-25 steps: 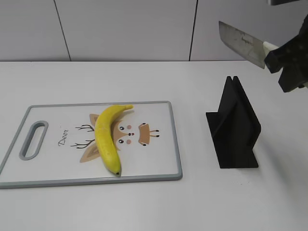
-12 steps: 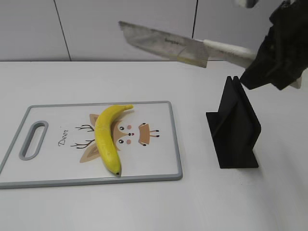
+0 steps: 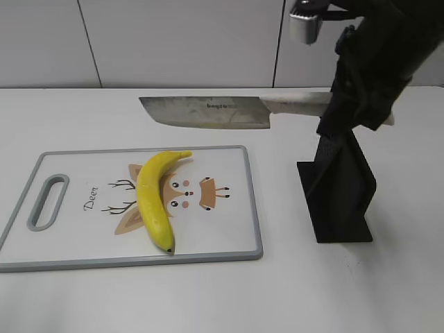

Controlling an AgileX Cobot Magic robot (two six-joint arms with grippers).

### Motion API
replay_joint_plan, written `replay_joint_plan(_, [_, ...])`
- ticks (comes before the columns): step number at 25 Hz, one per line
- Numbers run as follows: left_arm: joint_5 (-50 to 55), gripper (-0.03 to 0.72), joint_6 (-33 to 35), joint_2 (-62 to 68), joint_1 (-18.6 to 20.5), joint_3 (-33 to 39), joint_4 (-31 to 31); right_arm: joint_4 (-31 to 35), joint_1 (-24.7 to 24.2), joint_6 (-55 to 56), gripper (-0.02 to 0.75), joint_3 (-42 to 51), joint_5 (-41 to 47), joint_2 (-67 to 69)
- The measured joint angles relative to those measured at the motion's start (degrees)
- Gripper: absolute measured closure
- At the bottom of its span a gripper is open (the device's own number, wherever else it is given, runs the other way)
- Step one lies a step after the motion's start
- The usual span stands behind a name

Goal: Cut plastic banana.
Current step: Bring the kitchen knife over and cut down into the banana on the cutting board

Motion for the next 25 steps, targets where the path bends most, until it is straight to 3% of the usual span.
replay_joint_plan(9, [7.3,0.135,22.7,22.5,-0.4,-16.6,-8.6,5.2,0.0,-12.4,0.554,-7.0,1.1,8.1])
replay_joint_plan(14, [14.5,0.168,35.1,33.2,-4.7,-25.4,-8.2,10.1,0.0,-19.9,0.554,-7.5,-1.9,10.1])
replay_joint_plan(22, [17.2,0.186,38.2,46.2,-16.6,-31.2,-0.4,15.6,0.2,-22.9,0.554,-13.2,-2.1,15.1])
replay_joint_plan(25, [16.5,0.186,38.3,48.8,-18.7,-31.2,3.1,17.5,0.2,-24.9,0.554,-14.1,-2.0,16.4])
